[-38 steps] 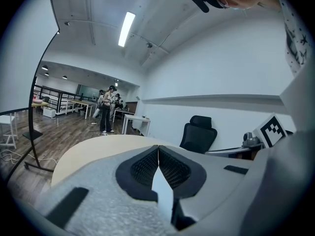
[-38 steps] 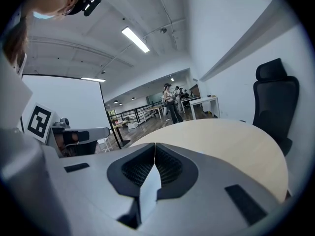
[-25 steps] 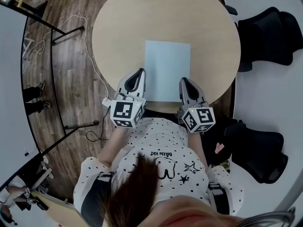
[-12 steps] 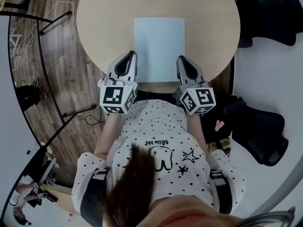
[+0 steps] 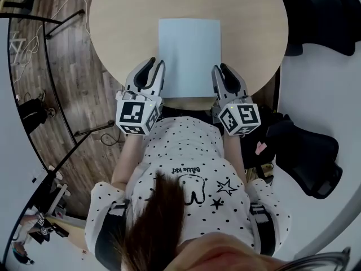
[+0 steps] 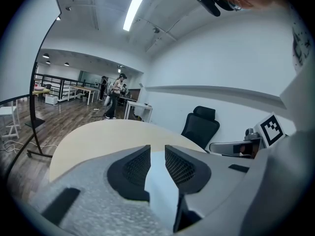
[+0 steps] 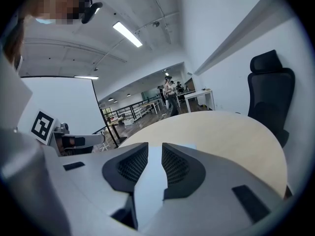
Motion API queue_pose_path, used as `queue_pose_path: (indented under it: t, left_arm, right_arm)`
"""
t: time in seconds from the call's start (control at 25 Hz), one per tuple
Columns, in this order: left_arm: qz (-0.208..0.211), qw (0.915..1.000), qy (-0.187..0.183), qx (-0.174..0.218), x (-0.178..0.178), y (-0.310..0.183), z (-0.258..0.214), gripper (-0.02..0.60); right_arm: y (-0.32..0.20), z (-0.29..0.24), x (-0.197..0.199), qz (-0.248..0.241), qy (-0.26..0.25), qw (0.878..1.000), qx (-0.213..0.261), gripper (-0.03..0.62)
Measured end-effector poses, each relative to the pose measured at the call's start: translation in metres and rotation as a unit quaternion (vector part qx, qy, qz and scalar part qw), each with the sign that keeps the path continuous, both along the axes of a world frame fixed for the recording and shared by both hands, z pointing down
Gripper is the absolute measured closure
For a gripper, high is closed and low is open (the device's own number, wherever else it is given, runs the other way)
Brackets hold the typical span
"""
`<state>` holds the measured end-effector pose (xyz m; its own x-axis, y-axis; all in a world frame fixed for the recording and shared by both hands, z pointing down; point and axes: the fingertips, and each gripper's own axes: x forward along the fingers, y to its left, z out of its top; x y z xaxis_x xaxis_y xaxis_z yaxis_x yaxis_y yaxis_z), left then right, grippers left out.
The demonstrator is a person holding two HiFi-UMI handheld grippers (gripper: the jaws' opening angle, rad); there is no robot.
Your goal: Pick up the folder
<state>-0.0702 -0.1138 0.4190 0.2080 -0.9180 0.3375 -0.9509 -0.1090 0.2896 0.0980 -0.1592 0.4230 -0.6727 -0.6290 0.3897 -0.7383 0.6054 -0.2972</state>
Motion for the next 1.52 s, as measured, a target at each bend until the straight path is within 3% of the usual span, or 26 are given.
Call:
queue_pose_path:
  t: [0.4, 0.88, 1.52]
  left_arm:
    - [-0.026, 0.9996, -0.008, -0.006, -0.027, -0.001, 0.007, 0.479]
    - [-0.018, 0.9994, 0.021, -0.019, -0.027, -0.029, 0.020, 0.430]
    - [-0.027, 0.9926, 0.082, -0.086, -0.027, -0.052, 0.081, 0.371]
  right_arm:
    - [-0.019, 0.005, -0.003, 0.004, 0.003, 1.000, 0.001, 0.496]
    - [-0.034, 0.015, -0.002, 0.008, 0.006, 1.000, -0.017, 0.467]
    - [-0.062, 0.074, 0.019, 0.013, 0.041, 0.996, -0.074, 0.431]
